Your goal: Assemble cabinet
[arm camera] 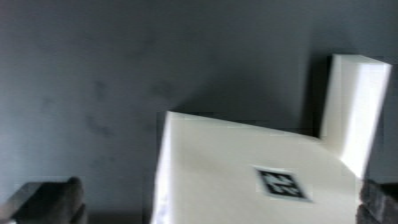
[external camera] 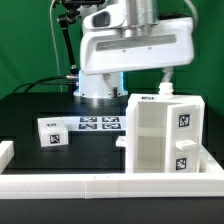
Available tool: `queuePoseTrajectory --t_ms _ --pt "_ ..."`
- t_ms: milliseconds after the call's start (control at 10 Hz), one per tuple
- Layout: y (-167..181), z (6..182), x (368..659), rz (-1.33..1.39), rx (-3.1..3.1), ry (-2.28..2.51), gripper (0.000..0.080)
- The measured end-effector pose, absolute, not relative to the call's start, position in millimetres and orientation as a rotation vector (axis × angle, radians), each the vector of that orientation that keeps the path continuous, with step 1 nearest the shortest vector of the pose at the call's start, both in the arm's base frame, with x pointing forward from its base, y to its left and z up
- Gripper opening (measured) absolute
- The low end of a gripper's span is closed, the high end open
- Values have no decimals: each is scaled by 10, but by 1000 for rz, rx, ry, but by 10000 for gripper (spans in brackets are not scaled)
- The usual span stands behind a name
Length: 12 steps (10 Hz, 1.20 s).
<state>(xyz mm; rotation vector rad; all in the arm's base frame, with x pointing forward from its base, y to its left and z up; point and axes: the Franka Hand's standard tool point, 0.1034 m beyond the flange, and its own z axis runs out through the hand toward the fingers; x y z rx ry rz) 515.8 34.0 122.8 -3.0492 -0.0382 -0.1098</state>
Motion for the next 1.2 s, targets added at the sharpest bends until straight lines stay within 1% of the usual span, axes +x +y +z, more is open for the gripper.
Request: queuePoseTrajectory --t_ms 300,400,900,1000,1100,1200 --pt "-274 1077 4983 -85 -3066 -117 798" --pt "-330 1090 5021 -93 -3067 -112 798" --pt "-317 1069 4997 -86 -3067 -128 798" --pt "-455 1000 4881 -99 -3074 -222 798" --pt "-689 894 4689 -83 -3078 -255 798" --pt "-859 846 4582 -70 -3081 -255 798"
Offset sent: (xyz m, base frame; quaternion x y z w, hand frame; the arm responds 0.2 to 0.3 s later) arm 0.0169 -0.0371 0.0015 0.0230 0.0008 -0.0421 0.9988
